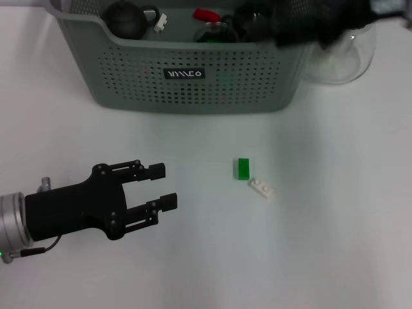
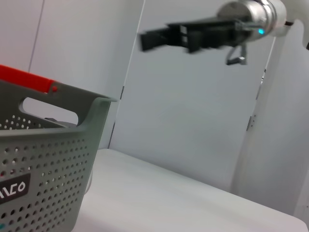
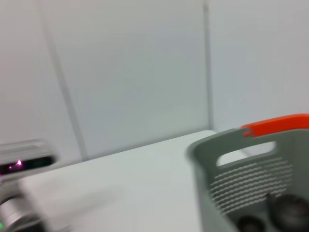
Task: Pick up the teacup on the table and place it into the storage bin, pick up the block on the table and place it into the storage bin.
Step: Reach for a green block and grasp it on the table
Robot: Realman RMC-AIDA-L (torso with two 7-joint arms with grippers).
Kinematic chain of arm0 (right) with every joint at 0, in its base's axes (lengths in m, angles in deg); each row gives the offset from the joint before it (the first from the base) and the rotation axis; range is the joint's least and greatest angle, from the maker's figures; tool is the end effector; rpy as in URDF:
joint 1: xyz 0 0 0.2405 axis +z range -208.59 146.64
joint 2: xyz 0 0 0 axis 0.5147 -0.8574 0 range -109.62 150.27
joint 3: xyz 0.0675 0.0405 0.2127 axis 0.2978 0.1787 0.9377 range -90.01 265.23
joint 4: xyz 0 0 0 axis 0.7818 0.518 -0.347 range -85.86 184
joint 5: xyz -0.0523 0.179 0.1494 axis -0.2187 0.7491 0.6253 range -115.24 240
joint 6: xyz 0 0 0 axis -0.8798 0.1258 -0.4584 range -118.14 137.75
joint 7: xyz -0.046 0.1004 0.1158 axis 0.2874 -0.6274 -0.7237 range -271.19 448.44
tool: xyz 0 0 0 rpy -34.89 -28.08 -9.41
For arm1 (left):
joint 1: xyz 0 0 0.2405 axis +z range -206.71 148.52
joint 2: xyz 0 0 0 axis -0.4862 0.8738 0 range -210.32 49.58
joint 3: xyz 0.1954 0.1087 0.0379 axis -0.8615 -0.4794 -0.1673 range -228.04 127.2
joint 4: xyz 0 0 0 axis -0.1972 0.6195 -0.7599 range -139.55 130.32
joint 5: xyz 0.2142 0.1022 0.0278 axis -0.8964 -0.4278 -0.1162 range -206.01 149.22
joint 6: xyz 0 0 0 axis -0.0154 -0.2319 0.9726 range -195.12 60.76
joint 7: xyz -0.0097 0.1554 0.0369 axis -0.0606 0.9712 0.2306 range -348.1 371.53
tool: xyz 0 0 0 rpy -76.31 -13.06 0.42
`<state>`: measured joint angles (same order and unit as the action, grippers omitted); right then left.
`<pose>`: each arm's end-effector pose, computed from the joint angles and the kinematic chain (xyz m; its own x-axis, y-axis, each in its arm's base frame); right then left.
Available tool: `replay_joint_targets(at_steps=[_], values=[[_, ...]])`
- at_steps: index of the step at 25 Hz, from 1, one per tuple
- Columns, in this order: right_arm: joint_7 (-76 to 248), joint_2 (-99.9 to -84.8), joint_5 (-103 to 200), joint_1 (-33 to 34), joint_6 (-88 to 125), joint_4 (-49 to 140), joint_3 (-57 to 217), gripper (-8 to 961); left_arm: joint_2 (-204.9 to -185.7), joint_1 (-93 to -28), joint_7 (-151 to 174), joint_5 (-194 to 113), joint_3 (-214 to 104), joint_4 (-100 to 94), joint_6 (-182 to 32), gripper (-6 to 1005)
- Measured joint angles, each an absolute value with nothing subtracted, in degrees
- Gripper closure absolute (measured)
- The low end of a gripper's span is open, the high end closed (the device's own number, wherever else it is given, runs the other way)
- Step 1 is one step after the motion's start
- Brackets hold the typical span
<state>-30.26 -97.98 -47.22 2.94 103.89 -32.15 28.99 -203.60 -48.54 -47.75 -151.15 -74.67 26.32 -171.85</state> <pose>0.0767 0.3689 0.0778 0.9009 -0.2165 -0.3763 -0.2911 -0.9442 -0.1537 -0.2901 0.2414 -0.0223 0.6957 0.2869 0.6585 0.4338 -0.8985 -0.0669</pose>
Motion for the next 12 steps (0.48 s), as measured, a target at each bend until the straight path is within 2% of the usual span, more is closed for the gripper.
replay_joint_targets(at_steps=[6, 12], values=[[-27.24, -97.82, -49.71, 2.09, 116.16, -32.42, 33.21, 213, -203.59, -48.57, -47.72, -151.16, -74.67, 26.36, -171.84, 429], [-28.04, -98.95, -61.48, 4.23, 118.01, -32.59, 28.45, 219, -203.59, -48.30, -47.76, -151.22, -74.67, 26.32, -171.78, 429]])
